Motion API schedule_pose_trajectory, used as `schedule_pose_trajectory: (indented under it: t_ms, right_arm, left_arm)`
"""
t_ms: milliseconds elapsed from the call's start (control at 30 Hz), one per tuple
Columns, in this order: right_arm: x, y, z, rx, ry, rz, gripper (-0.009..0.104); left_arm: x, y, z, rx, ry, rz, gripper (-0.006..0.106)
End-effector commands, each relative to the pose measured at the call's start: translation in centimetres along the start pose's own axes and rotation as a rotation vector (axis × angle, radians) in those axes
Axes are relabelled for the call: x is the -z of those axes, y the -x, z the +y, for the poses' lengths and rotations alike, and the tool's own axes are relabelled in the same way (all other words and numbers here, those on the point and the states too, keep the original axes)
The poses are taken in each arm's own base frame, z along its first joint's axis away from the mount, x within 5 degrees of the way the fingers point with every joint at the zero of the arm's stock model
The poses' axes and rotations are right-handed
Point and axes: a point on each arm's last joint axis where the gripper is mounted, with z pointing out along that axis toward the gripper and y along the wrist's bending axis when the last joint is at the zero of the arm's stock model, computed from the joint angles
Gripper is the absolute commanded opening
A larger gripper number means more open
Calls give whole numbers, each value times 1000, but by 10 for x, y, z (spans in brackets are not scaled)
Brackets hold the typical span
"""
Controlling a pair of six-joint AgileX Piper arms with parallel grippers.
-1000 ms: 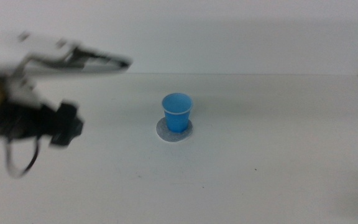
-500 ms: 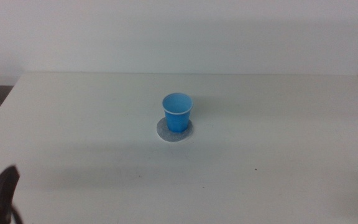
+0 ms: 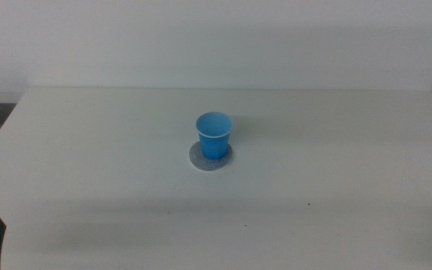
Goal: Place an empty cup on a cup mat.
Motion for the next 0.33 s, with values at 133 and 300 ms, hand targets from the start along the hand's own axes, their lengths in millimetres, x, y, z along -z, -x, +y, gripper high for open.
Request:
schedule_pose_trajectory:
  t_ms: [133,300]
  right_arm:
    - [0,0,0,7,1,-8,93]
    - [0,0,0,7,1,-8,93]
  left_arm:
    - [1,2,0,11,-4,-31,94]
    - [1,3,0,12,-4,-39,94]
